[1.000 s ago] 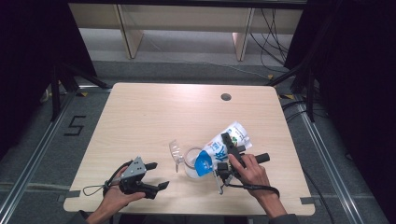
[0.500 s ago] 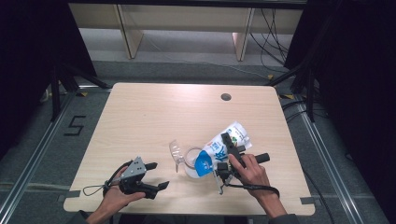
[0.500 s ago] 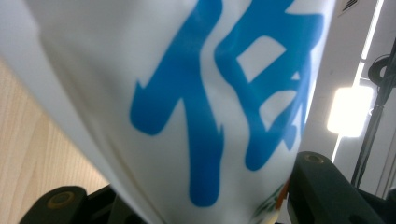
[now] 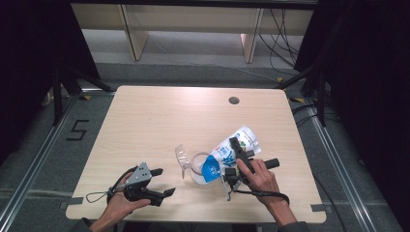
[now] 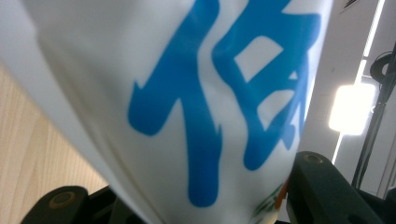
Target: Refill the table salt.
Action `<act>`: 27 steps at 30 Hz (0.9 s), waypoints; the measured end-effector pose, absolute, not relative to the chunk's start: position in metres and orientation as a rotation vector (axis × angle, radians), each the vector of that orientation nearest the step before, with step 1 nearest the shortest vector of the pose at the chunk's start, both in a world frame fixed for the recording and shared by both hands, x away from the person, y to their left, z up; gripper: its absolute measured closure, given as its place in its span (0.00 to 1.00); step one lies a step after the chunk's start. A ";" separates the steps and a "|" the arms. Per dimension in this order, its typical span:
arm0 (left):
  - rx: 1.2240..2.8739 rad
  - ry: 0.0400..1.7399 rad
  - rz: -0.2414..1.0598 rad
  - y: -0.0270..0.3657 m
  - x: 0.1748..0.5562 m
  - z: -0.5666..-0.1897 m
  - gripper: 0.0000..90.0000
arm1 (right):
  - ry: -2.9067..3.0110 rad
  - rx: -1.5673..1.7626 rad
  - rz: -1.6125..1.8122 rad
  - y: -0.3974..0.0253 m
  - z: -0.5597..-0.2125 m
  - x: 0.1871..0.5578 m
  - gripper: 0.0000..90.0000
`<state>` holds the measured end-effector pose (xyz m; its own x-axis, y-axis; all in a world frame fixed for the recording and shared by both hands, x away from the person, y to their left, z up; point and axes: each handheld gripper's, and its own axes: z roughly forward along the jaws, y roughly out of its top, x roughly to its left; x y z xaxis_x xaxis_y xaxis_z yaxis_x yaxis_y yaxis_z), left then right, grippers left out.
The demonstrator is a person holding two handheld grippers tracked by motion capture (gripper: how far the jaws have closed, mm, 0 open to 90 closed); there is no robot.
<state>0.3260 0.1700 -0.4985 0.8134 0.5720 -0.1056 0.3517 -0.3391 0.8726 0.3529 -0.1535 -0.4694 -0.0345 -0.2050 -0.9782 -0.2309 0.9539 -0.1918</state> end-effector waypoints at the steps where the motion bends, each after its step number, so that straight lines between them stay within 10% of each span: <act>1: 1.962 0.688 0.266 0.170 0.326 -0.499 0.18 | 1.619 -0.330 0.026 -0.154 -0.470 0.353 0.68; 27: 1.958 0.696 0.267 0.170 0.326 -0.499 0.18 | 1.624 -0.300 0.023 -0.155 -0.467 0.353 0.68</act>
<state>0.3259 0.1700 -0.4987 0.8100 0.5762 -0.1091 0.3556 -0.3346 0.8727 0.3528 -0.1546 -0.4674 -0.0448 -0.1788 -0.9829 -0.2067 0.9642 -0.1660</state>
